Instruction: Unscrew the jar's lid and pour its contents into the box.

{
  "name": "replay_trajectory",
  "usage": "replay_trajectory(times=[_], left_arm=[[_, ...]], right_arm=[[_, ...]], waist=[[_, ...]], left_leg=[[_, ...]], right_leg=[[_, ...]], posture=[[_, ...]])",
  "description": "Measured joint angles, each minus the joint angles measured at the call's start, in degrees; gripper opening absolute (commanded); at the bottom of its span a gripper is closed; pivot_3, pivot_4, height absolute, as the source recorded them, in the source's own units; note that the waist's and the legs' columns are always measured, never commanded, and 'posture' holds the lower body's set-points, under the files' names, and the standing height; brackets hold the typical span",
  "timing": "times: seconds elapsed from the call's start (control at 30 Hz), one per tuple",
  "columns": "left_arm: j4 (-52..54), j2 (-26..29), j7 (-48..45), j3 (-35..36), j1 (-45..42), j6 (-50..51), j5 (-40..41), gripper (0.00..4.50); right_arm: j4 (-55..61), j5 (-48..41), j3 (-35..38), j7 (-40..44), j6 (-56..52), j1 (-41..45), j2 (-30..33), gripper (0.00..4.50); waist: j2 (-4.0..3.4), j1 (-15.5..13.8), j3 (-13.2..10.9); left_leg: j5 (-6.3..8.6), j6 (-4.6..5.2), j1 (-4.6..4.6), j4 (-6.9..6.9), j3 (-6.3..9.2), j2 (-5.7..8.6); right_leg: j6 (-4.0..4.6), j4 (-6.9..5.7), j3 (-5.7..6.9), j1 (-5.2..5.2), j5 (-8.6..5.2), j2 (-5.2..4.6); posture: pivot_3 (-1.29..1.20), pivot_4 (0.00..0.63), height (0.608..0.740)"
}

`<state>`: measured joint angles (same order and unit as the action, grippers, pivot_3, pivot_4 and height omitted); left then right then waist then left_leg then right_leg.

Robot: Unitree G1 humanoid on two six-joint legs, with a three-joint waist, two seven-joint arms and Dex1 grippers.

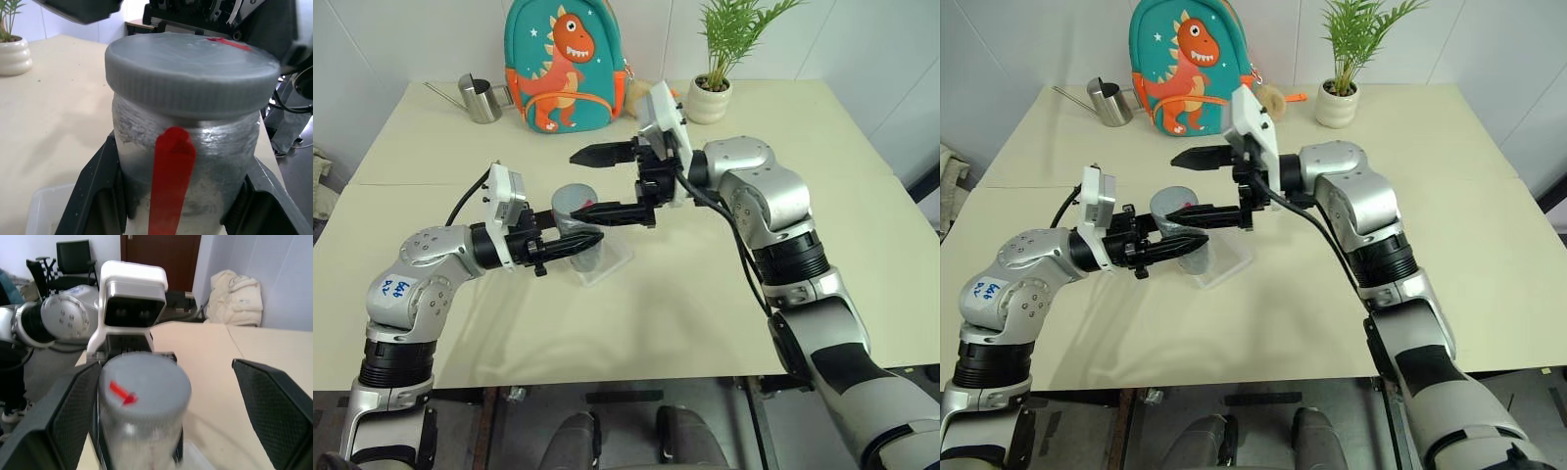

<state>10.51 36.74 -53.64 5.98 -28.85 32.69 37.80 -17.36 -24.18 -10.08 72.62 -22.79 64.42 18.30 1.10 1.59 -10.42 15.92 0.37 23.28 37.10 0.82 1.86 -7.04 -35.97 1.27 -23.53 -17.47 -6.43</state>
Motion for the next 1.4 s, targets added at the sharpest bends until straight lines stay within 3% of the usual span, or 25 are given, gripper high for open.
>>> replay_trajectory(times=[0.13, 0.27, 0.43, 0.63, 0.93, 1.4], left_arm=[[1.0, 0.1, -1.3, 0.5, 0.1, -0.2, 0.4, 1.91], [1.2, 0.1, -1.5, 0.7, 0.1, -0.3, 0.4, 1.91], [1.2, 0.1, -1.6, 0.7, 0.1, -0.3, 0.4, 1.91], [1.2, 0.1, -1.6, 0.5, 0.1, -0.3, 0.3, 1.91], [1.2, 0.1, -1.7, 0.0, 0.1, -0.3, 0.3, 1.91], [1.2, -0.1, -1.2, -0.2, 0.1, -0.3, 0.2, 1.91]], right_arm=[[-2.8, -0.5, 3.5, 2.9, -1.7, -0.3, 6.2, 4.47], [-2.8, -2.9, 4.6, 4.7, -4.9, -0.3, 6.6, 4.47], [3.9, -7.9, 6.0, 3.5, -10.4, -0.3, 2.8, 4.47], [10.7, -7.8, 2.7, -1.8, -12.2, -1.7, -2.0, 4.47], [8.9, -2.7, -1.5, -6.3, -9.8, -2.5, -4.6, 4.47], [5.4, -0.5, -1.5, -6.0, -7.1, -2.2, -5.2, 4.47]], waist=[[0.00, -0.2, 0.0], [-0.01, 0.5, 0.0], [-0.03, 0.3, 0.0], [-0.03, -0.2, 0.0], [-0.03, 0.1, 0.0], [-0.03, 0.0, 0.0]], left_leg=[[0.04, 0.07, 0.02, 0.00, 0.00, 0.03], [0.05, 0.02, 0.00, -0.04, -0.12, -0.08], [0.01, -0.06, 0.00, 0.00, -0.12, -0.18], [0.00, -0.04, 0.00, 0.06, 0.00, -0.08], [0.01, -0.01, 0.01, -0.01, -0.02, -0.02], [0.01, -0.01, 0.01, 0.00, -0.01, -0.02]], right_leg=[[0.00, 0.06, 0.01, 0.03, 0.00, -0.05], [0.00, 0.07, -0.03, -0.03, 0.00, -0.01], [0.00, 0.06, -0.04, -0.02, 0.00, 0.04], [0.00, 0.02, -0.04, 0.02, 0.00, -0.04], [0.00, 0.00, -0.02, -0.04, 0.01, -0.01], [0.00, -0.01, -0.01, -0.03, 0.01, -0.01]], posture=[[0.00, 0.150, 0.740], [0.00, 0.150, 0.740], [0.00, 0.150, 0.740], [0.00, 0.150, 0.740], [0.00, 0.150, 0.740], [0.00, 0.150, 0.740]])
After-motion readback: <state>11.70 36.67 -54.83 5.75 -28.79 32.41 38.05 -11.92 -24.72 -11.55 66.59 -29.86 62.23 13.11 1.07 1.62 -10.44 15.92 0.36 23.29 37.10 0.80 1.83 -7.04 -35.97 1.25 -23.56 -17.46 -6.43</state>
